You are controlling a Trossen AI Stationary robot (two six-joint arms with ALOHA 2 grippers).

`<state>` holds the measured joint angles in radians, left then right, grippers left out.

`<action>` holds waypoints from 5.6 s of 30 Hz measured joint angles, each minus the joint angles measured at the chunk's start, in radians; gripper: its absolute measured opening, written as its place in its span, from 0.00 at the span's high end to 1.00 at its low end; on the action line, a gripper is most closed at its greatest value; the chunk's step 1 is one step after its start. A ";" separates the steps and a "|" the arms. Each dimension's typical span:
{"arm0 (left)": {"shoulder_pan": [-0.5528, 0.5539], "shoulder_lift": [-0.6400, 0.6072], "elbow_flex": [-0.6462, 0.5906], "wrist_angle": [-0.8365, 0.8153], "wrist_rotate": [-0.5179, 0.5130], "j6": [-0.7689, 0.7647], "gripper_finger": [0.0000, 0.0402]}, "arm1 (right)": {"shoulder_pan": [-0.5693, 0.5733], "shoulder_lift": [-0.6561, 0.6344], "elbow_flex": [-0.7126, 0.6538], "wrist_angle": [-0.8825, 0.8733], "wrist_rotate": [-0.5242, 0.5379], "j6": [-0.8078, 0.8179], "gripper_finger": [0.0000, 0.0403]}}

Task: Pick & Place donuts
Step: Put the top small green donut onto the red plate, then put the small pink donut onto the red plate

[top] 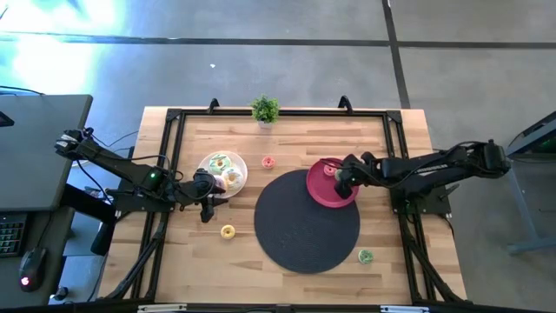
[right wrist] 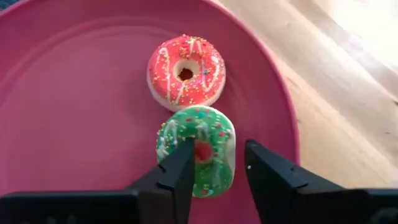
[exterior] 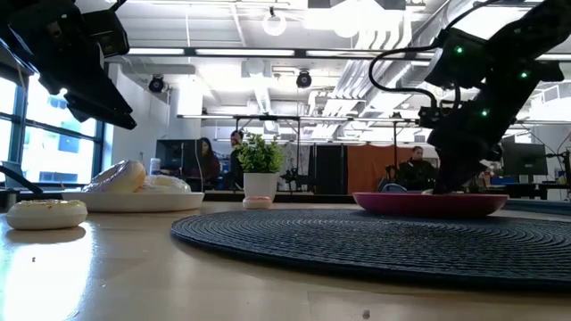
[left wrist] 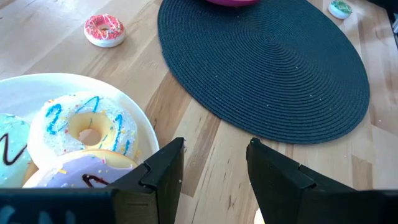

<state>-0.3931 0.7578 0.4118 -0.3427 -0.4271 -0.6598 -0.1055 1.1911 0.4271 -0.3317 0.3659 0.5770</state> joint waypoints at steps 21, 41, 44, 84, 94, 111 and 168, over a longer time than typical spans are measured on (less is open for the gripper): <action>0.000 0.000 0.000 0.012 -0.006 -0.002 0.58 | 0.047 -0.002 0.255 -0.135 -0.079 -0.099 0.46; 0.008 0.075 -0.001 0.369 -0.169 0.273 0.58 | 0.513 -0.001 0.287 -0.076 -0.193 0.195 0.49; 0.059 0.172 0.002 0.590 -0.079 0.334 0.58 | 0.547 -0.001 0.287 -0.072 -0.190 0.219 0.49; 0.603 1.031 0.413 0.512 0.195 0.411 0.98 | 0.602 -0.001 0.236 -0.104 -0.107 0.227 0.49; 0.584 1.033 0.478 0.527 0.304 0.401 1.00 | 0.602 -0.001 0.237 -0.096 -0.108 0.227 0.49; 0.583 1.033 0.577 0.237 0.215 0.553 0.78 | 0.602 -0.001 0.237 -0.088 -0.111 0.227 0.49; 0.448 1.456 1.067 0.520 0.357 0.611 0.80 | 0.602 -0.001 0.237 -0.060 -0.110 0.227 0.49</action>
<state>0.0551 2.2134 1.4786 0.1771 -0.0700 -0.0490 0.4961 1.1900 0.6643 -0.3914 0.2556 0.8036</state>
